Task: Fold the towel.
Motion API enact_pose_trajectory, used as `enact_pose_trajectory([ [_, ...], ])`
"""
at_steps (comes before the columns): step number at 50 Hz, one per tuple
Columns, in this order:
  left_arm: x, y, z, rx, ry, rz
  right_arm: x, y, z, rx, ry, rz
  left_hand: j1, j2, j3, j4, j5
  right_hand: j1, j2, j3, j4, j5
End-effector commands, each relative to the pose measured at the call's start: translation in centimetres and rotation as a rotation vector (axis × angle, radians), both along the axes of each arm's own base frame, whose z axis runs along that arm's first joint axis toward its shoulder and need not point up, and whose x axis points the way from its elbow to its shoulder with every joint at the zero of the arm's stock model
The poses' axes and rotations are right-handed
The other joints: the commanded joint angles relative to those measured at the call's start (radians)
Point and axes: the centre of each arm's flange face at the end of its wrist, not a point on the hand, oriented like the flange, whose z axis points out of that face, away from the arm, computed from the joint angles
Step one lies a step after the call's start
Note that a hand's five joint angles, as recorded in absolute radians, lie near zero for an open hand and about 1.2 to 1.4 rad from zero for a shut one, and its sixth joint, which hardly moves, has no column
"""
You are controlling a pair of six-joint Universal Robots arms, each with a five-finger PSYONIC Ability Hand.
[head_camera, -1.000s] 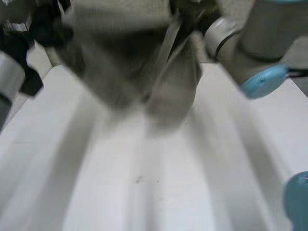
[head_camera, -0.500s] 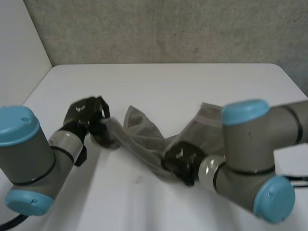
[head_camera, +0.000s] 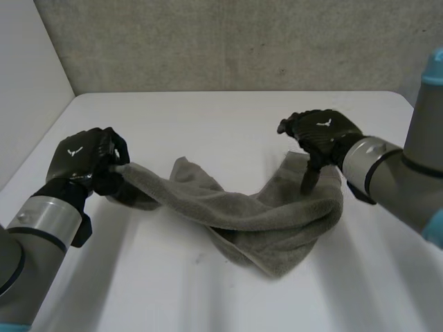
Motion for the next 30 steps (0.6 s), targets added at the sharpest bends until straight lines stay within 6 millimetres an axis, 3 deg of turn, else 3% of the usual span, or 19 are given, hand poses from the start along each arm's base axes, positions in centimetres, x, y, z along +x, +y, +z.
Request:
enact_pose_trajectory([
  [1, 0.2, 1.1, 1.0, -0.037, 0.013, -0.016, -0.5, -3.1, -2.5, 0.124, 0.114, -0.010, 0.207, 0.180, 0.179, 0.179, 0.198, -0.056, -0.072, -0.066, -0.085, -0.062],
  [9, 0.7, 1.8, 1.5, -0.058, 0.019, -0.010, 0.9, -5.1, -4.5, 0.182, 0.186, 0.126, 0.207, 0.180, 0.179, 0.179, 0.198, -0.056, -0.072, -0.066, -0.085, -0.062],
  [17, 1.0, 2.0, 2.5, -0.093, 0.029, -0.001, 2.3, -4.0, -8.2, 0.313, 0.278, 0.333, 0.207, 0.180, 0.179, 0.179, 0.198, -0.052, -0.068, -0.062, -0.081, -0.057],
  [19, 1.0, 2.0, 2.6, -0.099, 0.032, 0.001, 2.3, -3.6, -8.8, 0.340, 0.288, 0.343, 0.207, 0.180, 0.179, 0.179, 0.198, 0.086, 0.070, 0.076, 0.057, 0.081],
  [20, 1.1, 1.8, 2.8, -0.103, 0.033, 0.004, 2.6, -3.3, -9.1, 0.349, 0.295, 0.353, 0.207, 0.180, 0.179, 0.179, 0.198, 0.351, 0.335, 0.340, 0.321, 0.345],
  [24, 1.1, 1.5, 3.2, -0.118, 0.037, 0.002, 2.8, -2.8, -9.2, 0.365, 0.298, 0.364, 0.207, 0.180, 0.179, 0.179, 0.198, 0.606, 0.590, 0.596, 0.577, 0.600],
  [26, 1.2, 0.8, 3.6, -0.130, 0.040, 0.010, 2.5, -2.4, -9.2, 0.389, 0.304, 0.359, 0.207, 0.180, 0.179, 0.179, 0.198, 1.079, 1.062, 1.068, 1.049, 1.073],
  [30, 1.5, 0.1, 4.0, -0.144, 0.042, 0.027, 1.6, -2.2, -8.0, 0.394, 0.286, 0.332, 0.207, 0.180, 0.179, 0.179, 0.198, 1.166, 1.150, 1.155, 1.136, 1.160],
])
